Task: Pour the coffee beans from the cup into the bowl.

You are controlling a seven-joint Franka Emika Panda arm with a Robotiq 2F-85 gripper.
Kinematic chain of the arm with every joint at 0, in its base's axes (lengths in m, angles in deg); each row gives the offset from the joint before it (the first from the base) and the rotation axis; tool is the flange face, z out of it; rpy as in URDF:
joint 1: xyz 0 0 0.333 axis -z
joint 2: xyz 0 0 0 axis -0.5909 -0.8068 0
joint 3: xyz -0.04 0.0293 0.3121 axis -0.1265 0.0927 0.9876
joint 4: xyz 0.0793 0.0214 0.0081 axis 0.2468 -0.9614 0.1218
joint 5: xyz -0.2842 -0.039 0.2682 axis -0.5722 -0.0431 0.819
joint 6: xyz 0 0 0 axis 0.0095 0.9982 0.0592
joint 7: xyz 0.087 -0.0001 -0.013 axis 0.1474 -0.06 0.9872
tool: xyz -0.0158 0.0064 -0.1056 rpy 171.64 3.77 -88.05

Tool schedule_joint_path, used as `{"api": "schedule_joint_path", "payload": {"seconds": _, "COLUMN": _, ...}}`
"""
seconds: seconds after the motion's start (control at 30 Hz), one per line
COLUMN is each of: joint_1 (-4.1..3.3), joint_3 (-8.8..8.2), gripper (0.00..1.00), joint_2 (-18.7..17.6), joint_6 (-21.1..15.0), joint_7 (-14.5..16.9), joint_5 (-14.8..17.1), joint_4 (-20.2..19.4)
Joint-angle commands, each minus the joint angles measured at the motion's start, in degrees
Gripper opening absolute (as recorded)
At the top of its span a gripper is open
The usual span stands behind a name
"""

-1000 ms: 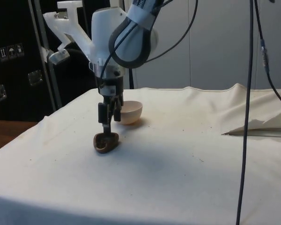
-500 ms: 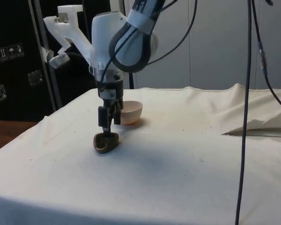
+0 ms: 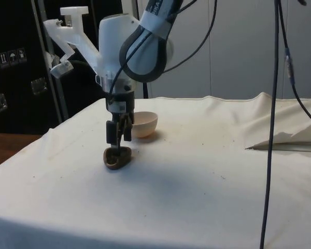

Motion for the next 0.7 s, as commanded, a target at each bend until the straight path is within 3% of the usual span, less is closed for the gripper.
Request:
{"api": "schedule_joint_path", "payload": {"seconds": 0.0, "joint_1": -0.29, "joint_3": -0.11, "gripper": 1.00, "joint_2": -0.34, "joint_6": -0.57, "joint_7": -0.40, "joint_5": -0.11, "joint_4": 0.11}}
{"api": "schedule_joint_path", "payload": {"seconds": 0.37, "joint_1": 0.57, "joint_3": 0.40, "gripper": 1.00, "joint_2": -1.72, "joint_6": -0.34, "joint_7": 0.63, "joint_5": 0.52, "joint_4": 1.15}}
{"api": "schedule_joint_path", "payload": {"seconds": 0.4, "joint_1": 0.11, "joint_3": -0.17, "gripper": 1.00, "joint_2": -1.55, "joint_6": -0.06, "joint_7": 0.17, "joint_5": 0.00, "joint_4": 1.09}}
{"api": "schedule_joint_path", "payload": {"seconds": 0.43, "joint_1": 0.57, "joint_3": 0.40, "gripper": 1.00, "joint_2": -1.72, "joint_6": -0.34, "joint_7": 0.63, "joint_5": 0.52, "joint_4": 1.20}}
{"api": "schedule_joint_path", "payload": {"seconds": 0.67, "joint_1": 0.52, "joint_3": 0.29, "gripper": 1.00, "joint_2": -1.66, "joint_6": -0.23, "joint_7": 0.52, "joint_5": 0.40, "joint_4": 1.20}}
